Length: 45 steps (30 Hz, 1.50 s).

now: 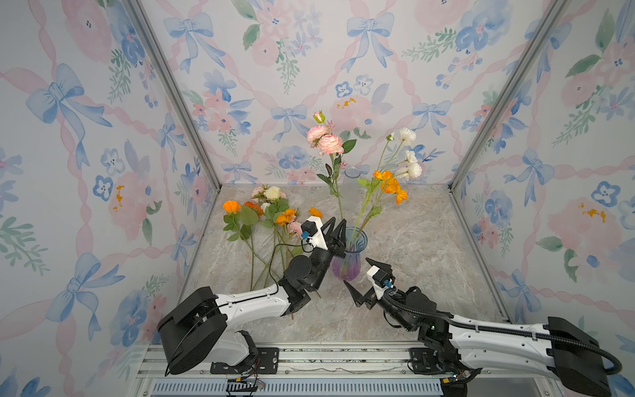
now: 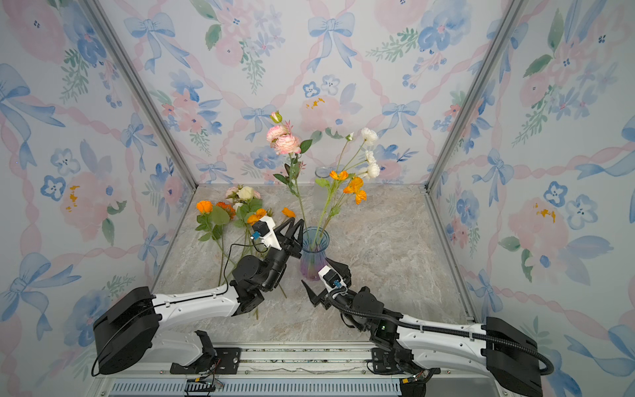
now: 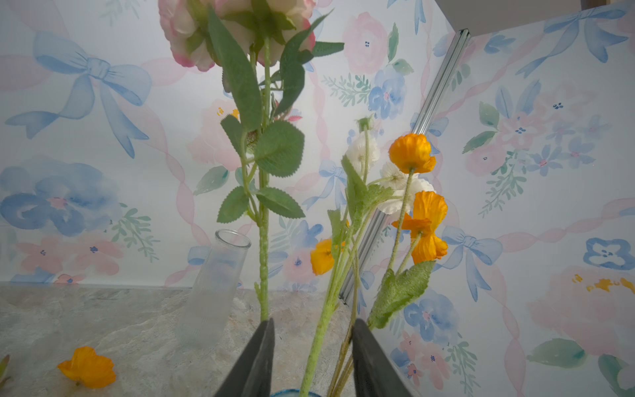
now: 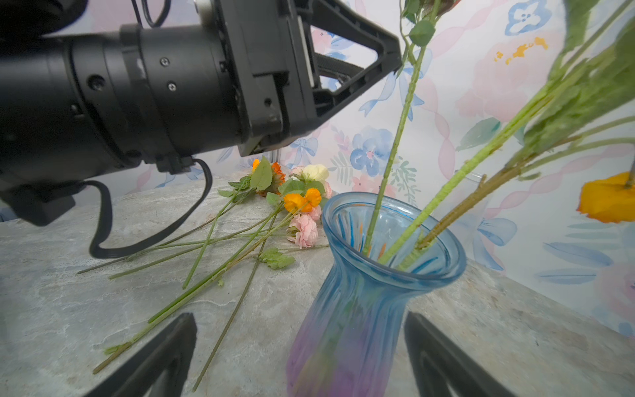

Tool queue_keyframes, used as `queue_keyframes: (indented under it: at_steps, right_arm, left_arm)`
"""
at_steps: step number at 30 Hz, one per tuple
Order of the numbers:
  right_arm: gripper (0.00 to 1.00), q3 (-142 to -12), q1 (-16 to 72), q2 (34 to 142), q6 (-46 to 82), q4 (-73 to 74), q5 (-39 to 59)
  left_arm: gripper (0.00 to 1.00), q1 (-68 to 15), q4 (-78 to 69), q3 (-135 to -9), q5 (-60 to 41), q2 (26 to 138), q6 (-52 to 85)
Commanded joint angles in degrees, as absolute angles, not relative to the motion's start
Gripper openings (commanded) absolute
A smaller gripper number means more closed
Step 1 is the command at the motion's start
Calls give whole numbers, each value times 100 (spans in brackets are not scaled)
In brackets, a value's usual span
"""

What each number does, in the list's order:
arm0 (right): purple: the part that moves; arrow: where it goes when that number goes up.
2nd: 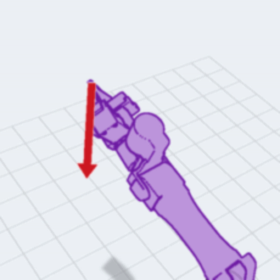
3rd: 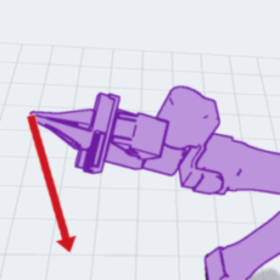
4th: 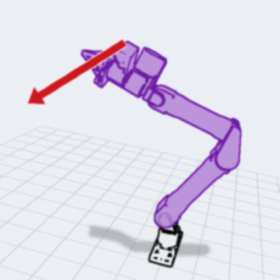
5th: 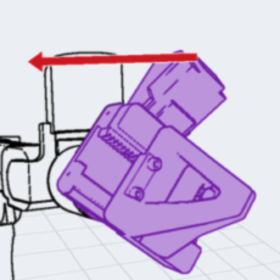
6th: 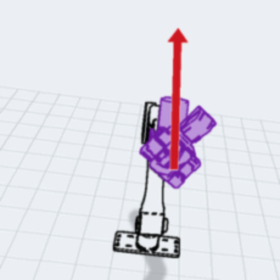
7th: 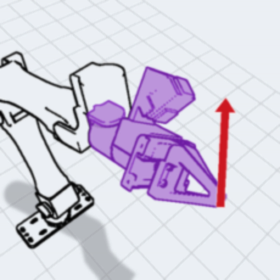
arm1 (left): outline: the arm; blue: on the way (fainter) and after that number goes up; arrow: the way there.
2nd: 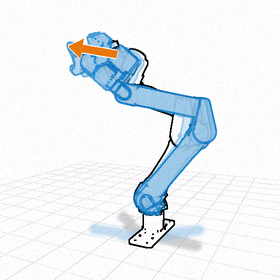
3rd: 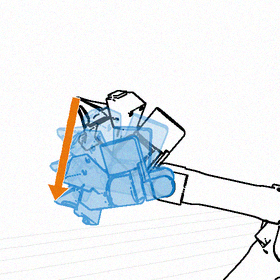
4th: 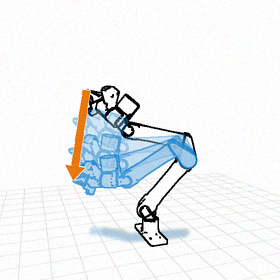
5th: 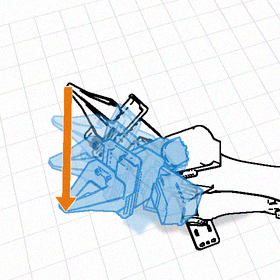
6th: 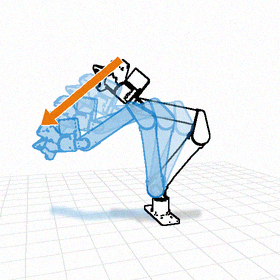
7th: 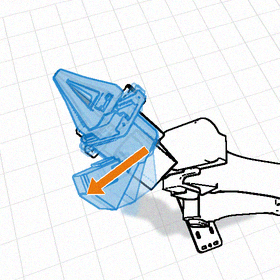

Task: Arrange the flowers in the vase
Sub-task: 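Open the left gripper and lower it to the remaining flower stems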

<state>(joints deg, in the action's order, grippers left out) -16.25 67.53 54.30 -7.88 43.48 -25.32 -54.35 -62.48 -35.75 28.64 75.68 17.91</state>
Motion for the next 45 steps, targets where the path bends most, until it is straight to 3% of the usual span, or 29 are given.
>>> queue_keyframes:
  at_steps: [1,15,20,24,30,34,45]
  right_arm:
    - [97,-1740,6723,5417,-672,4316,-2499]
    - [97,-1895,7430,6016,-1415,4667,-2090]
    - [97,-2139,7536,6399,-1519,4451,-1734]
    - [97,-2323,7569,6732,-1528,4287,-1264]
    - [97,-2744,7590,7773,-1053,4497,-780]
    - [97,-2903,7635,8291,-736,4902,-1039]
    - [97,-3388,7664,8880,-813,4702,-1654]
  left_arm:
    - [39,-5345,-5146,-3732,3293,7177,1503]
    - [38,-4002,-1593,-3621,3450,5663,2908]
    - [39,-3167,-472,-3540,3315,5470,3700]
    - [39,-2231,-286,-3291,2623,5500,4106]
    - [40,-1280,-200,-3097,2460,5901,4247]
    - [41,-902,-220,-3062,2409,6205,4359]
    - [39,-32,-322,-3299,993,7565,4438]
